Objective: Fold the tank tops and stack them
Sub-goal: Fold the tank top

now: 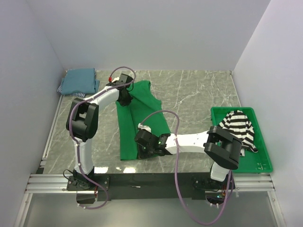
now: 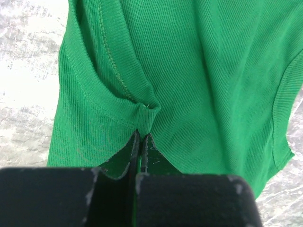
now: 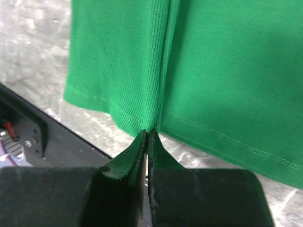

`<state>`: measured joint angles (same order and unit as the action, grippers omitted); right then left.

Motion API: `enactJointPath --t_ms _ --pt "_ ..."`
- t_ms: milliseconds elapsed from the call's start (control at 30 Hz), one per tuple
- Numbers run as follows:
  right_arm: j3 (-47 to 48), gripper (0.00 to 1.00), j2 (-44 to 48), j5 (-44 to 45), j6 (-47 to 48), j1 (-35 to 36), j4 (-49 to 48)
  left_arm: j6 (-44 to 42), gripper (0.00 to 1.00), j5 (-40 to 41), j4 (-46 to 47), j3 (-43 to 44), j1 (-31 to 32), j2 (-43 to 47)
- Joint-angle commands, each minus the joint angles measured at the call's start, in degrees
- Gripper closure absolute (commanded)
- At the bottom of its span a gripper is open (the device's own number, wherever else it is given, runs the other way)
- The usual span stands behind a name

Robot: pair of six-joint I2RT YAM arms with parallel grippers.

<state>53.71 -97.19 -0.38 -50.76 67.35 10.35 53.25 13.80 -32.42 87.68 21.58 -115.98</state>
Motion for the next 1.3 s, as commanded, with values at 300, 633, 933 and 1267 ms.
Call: enactJointPath --t_ms 300,633,933,1267 --pt "-2.2 0.77 4.4 2.2 -1.2 0.4 -0.5 -2.1 0.92 -0.4 3.2 2.6 0.4 -0.7" --pt "0.2 0.58 12.0 10.0 0.0 0.7 8.2 -3.8 0.47 -2.4 3.8 4.8 0.2 1.8" --pt "11.7 0.63 2.5 10.3 8.0 0.9 9.6 -0.3 0.69 -2.3 3.4 0.0 -2.9 5.2" --pt "16.5 0.67 -9.7 10.1 12.1 1.9 9.5 -0.3 1.00 -4.0 4.1 -1.8 -4.5 -0.3"
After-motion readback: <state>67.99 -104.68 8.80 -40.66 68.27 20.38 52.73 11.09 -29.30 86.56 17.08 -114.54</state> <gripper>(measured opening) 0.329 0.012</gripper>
